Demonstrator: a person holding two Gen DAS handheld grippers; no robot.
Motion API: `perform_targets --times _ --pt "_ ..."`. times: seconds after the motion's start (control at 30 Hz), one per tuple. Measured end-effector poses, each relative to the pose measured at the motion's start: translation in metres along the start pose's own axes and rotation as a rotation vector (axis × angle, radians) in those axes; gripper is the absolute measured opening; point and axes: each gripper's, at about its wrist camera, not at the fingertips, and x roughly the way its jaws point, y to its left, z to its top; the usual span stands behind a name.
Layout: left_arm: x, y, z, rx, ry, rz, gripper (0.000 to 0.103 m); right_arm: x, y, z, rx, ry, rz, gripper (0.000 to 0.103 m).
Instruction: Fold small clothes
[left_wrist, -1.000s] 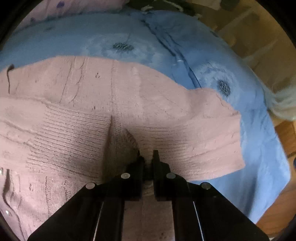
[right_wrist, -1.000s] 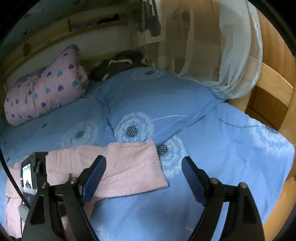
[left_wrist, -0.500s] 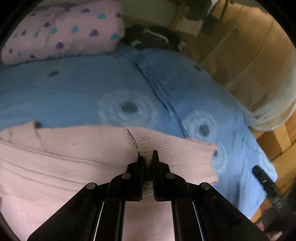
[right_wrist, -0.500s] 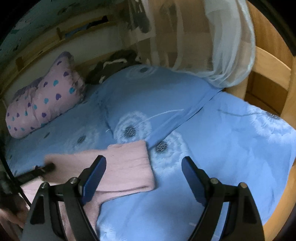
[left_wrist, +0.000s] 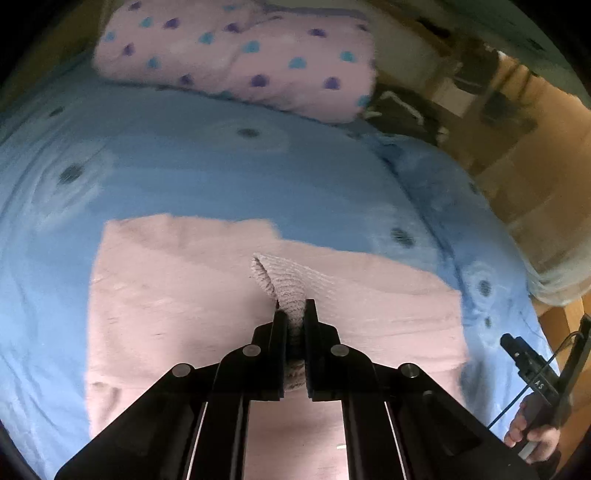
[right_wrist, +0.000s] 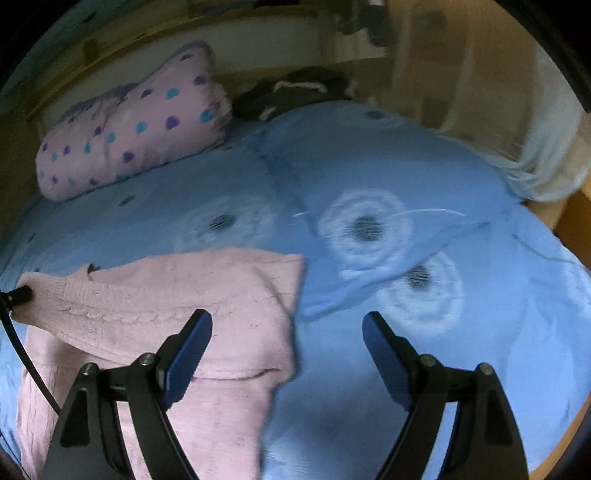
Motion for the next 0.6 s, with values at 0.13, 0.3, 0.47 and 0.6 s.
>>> perform_targets --times 0.13,0.3,0.47,0.6 --pt "0.003 0.034 0.000 -0.043 0.008 0.001 0.000 0.018 0.029 -0.003 -0.038 0.038 0.014 0.087" --pt "0.003 0.059 0.002 -0.050 -0.003 -0.011 0.000 0.033 0.057 -0.009 -0.098 0.067 0.013 0.087" --pt "0.022 0.085 -0.009 -0.052 0.012 0.132 0.003 0.046 0.074 -0.015 -0.144 0.107 0.007 0.087" --pt "0.018 0.085 -0.031 0.055 0.047 0.389 0.002 0.050 0.083 -0.022 -0.194 0.118 0.000 0.087"
